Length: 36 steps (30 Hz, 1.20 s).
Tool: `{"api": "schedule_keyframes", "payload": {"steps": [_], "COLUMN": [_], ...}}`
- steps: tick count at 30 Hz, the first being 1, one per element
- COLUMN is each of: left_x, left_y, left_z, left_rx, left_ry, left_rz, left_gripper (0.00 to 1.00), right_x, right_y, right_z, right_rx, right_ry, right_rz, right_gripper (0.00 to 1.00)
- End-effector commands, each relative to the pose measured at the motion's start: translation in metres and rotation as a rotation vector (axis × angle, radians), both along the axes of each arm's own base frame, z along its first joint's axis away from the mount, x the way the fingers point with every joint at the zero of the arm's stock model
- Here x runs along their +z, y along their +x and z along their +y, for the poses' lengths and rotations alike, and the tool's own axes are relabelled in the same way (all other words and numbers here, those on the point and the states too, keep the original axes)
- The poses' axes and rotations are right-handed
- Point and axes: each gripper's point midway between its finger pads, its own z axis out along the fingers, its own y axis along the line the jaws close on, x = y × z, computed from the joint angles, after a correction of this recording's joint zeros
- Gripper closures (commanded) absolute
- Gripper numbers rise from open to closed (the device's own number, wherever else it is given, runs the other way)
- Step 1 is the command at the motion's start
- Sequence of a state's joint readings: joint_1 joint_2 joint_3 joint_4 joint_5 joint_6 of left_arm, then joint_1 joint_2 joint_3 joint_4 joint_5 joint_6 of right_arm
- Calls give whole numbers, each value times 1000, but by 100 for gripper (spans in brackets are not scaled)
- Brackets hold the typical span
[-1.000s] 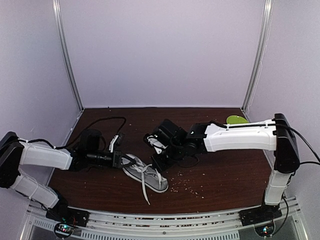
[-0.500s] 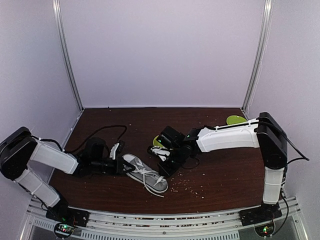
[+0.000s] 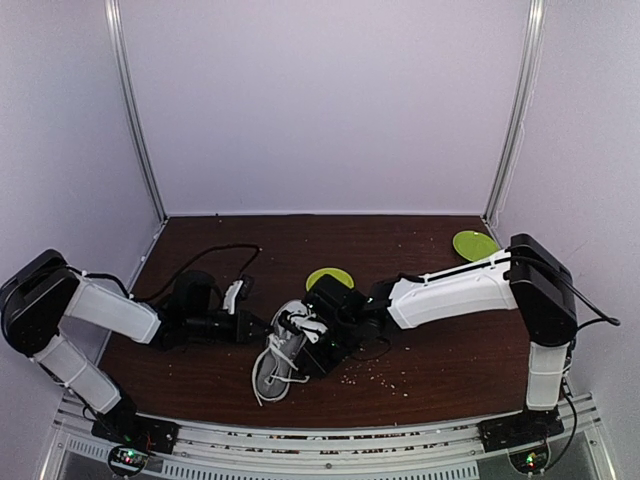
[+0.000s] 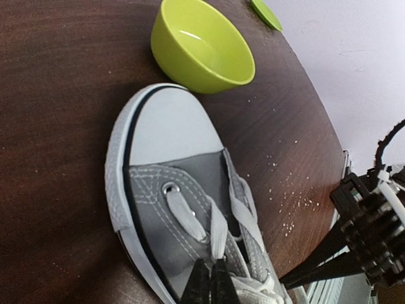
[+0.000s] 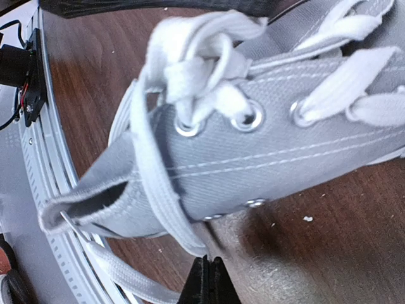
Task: Tie the shoes
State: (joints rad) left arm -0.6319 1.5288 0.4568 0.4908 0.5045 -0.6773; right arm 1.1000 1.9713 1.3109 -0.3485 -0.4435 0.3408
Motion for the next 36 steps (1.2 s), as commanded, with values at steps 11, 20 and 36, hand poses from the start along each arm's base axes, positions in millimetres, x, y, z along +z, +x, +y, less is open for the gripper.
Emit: {"api": "schedule_keyframes", "payload": {"steps": [11, 20, 36], "left_x": [76, 66, 76], "left_y": [-29, -60, -73], "left_z": [6, 14, 14], "left_rx": [-169, -244, -229], "left_ry": [-1, 24, 96], "left_rz": [-246, -189, -118], "left_gripper": [100, 100, 69], "right_x": [71, 79, 69], "right_y": [57, 67, 53], "right_z": [-13, 17, 43], "right_rx": [-242, -268, -234], "right_ry": [50, 141, 204], "right_rz": [-215, -197, -120], "right_gripper": [100, 100, 100]}}
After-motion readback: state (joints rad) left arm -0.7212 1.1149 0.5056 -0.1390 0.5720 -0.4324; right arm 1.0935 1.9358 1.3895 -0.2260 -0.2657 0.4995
